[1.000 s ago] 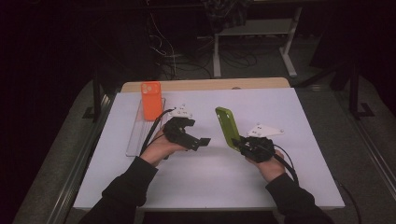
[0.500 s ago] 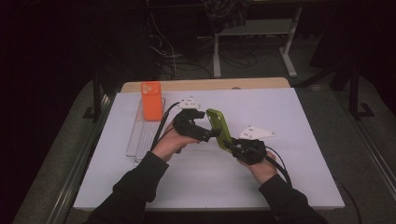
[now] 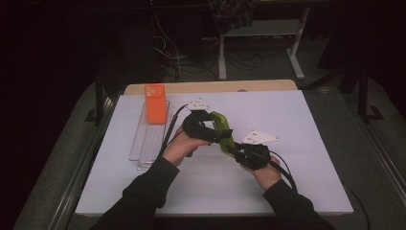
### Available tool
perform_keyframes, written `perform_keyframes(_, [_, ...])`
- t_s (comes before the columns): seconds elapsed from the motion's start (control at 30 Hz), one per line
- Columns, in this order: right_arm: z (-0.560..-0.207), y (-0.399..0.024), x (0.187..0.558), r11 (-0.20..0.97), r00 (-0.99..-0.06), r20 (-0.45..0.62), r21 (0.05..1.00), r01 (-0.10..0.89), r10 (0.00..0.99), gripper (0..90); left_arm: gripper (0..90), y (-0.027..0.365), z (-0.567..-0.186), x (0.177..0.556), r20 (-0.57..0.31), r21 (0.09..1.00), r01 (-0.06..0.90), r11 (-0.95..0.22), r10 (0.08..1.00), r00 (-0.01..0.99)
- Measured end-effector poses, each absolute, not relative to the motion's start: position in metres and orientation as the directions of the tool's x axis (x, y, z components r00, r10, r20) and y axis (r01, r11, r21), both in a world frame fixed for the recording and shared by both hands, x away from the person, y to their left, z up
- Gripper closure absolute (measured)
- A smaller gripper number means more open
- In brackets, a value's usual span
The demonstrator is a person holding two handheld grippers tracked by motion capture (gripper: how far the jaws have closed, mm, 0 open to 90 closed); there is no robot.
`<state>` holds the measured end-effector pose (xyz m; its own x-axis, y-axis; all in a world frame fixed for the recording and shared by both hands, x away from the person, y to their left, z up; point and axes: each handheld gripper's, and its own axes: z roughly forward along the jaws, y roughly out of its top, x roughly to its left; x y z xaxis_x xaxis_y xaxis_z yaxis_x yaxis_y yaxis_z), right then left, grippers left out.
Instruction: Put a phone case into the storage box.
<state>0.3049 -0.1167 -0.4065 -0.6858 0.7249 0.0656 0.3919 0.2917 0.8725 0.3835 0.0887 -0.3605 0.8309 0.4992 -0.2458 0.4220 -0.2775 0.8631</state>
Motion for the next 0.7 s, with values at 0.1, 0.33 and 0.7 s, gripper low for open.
perform_keyframes(0.1, [-0.4080, -0.1160, 0.3052, 0.290, -0.682, 0.068, 0.871, 0.397, 0.728, 75.8, 0.0, 0.0874, -0.3607, 0.3823, -0.237, 0.867, 0.417, -0.274, 0.508, 0.828])
perform_keyframes(0.33, [-0.4093, -0.1157, 0.3042, 0.297, -0.680, 0.074, 0.862, 0.412, 0.730, 75.8, 7.7, 0.0881, -0.3604, 0.3813, -0.237, 0.870, 0.419, -0.260, 0.524, 0.818])
perform_keyframes(0.7, [-0.4133, -0.1124, 0.3052, 0.331, -0.687, 0.058, 0.845, 0.420, 0.724, 74.9, 13.9, 0.0888, -0.3596, 0.3791, -0.247, 0.878, 0.411, -0.245, 0.503, 0.828])
